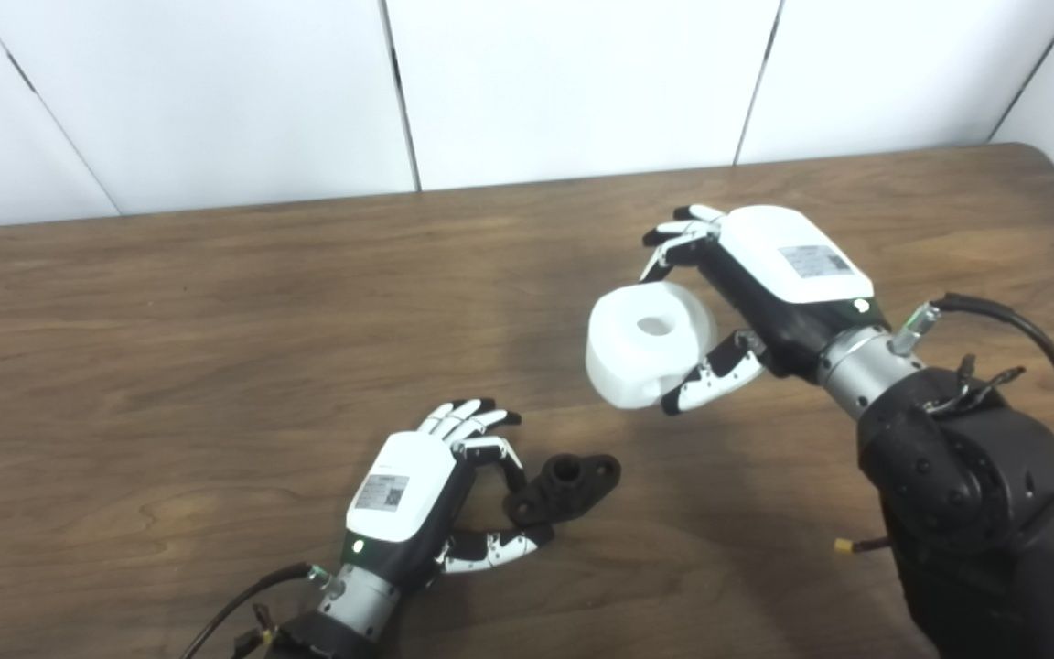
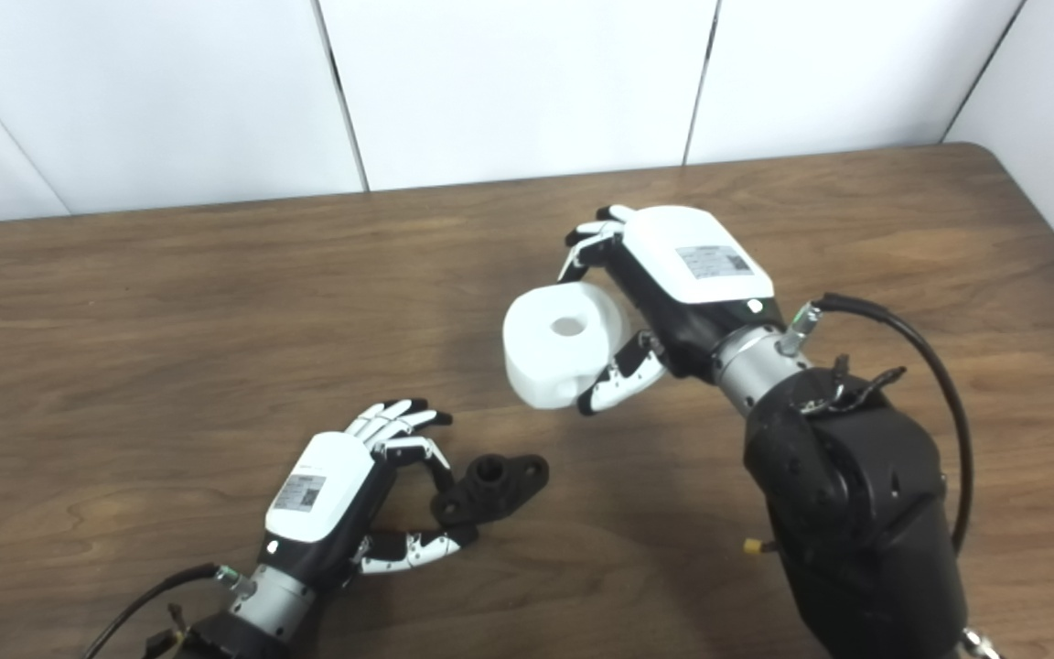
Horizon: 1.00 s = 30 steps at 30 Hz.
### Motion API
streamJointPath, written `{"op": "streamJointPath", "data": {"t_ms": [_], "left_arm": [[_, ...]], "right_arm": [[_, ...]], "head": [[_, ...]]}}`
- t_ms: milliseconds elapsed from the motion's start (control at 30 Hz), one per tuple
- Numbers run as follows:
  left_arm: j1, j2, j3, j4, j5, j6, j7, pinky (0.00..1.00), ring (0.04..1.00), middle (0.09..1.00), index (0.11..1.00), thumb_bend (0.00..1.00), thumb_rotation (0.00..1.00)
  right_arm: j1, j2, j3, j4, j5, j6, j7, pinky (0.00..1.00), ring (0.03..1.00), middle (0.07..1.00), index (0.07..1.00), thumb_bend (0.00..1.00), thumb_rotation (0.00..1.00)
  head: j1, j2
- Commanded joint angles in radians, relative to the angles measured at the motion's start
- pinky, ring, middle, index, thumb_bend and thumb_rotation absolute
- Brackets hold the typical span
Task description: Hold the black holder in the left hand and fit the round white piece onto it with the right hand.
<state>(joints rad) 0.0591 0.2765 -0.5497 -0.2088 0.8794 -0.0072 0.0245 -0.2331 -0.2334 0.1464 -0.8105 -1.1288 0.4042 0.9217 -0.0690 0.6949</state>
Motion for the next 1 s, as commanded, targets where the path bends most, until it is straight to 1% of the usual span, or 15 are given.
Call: {"op": "streamJointPath", "data": {"t_ms": [0, 200, 367, 467, 633, 733, 767, 833, 967], "left_arm": [[0.028, -0.008, -0.057, 0.058, 0.042, 0.024, -0.119, 0.93, 0.911, 0.840, 0.489, 0.52, 0.05], [0.023, -0.014, -0.062, 0.060, 0.047, 0.039, -0.126, 0.94, 0.914, 0.844, 0.489, 0.52, 0.05], [0.019, -0.013, -0.067, 0.055, 0.047, 0.044, -0.134, 0.94, 0.917, 0.846, 0.489, 0.52, 0.05], [0.019, -0.013, -0.067, 0.060, 0.044, 0.038, -0.125, 0.94, 0.913, 0.843, 0.489, 0.52, 0.05], [0.018, -0.015, -0.066, 0.059, 0.042, 0.045, -0.133, 0.95, 0.916, 0.845, 0.489, 0.52, 0.05], [0.018, -0.015, -0.066, 0.061, 0.041, 0.043, -0.129, 0.94, 0.916, 0.844, 0.489, 0.52, 0.05], [0.019, -0.015, -0.066, 0.061, 0.041, 0.041, -0.127, 0.94, 0.915, 0.844, 0.489, 0.52, 0.05], [0.019, -0.015, -0.066, 0.060, 0.041, 0.039, -0.123, 0.94, 0.913, 0.843, 0.489, 0.52, 0.05], [0.019, -0.015, -0.065, 0.054, 0.039, 0.047, -0.136, 0.95, 0.916, 0.845, 0.489, 0.52, 0.05]], "right_arm": [[-0.017, 0.014, -0.015, -0.055, -0.003, -0.024, 0.005, 0.89, 0.933, 0.846, 0.483, 0.52, 0.15], [-0.006, 0.040, -0.030, -0.072, 0.008, -0.037, 0.036, 0.91, 0.939, 0.846, 0.483, 0.52, 0.14], [0.008, 0.060, -0.030, -0.072, 0.022, -0.042, 0.050, 0.92, 0.954, 0.846, 0.484, 0.52, 0.14], [0.021, 0.069, -0.018, -0.068, 0.015, -0.060, 0.050, 0.91, 0.952, 0.839, 0.484, 0.52, 0.14], [0.035, 0.074, 0.003, -0.051, -0.001, -0.098, 0.044, 0.87, 0.930, 0.837, 0.484, 0.52, 0.14], [0.044, 0.081, 0.006, -0.037, 0.006, -0.114, 0.033, 0.87, 0.926, 0.835, 0.483, 0.52, 0.14], [0.047, 0.085, 0.008, -0.035, 0.006, -0.116, 0.036, 0.88, 0.928, 0.837, 0.483, 0.52, 0.14], [0.053, 0.093, 0.011, -0.031, 0.004, -0.122, 0.042, 0.90, 0.934, 0.841, 0.483, 0.52, 0.14], [0.068, 0.097, 0.021, -0.014, 0.016, -0.137, 0.030, 0.90, 0.934, 0.835, 0.483, 0.52, 0.14]], "head": [[0.003, 0.002], [0.006, 0.006], [0.009, 0.012], [0.010, 0.013], [0.010, 0.013], [0.010, 0.013], [0.009, 0.022], [0.009, 0.022], [0.007, 0.025]]}}
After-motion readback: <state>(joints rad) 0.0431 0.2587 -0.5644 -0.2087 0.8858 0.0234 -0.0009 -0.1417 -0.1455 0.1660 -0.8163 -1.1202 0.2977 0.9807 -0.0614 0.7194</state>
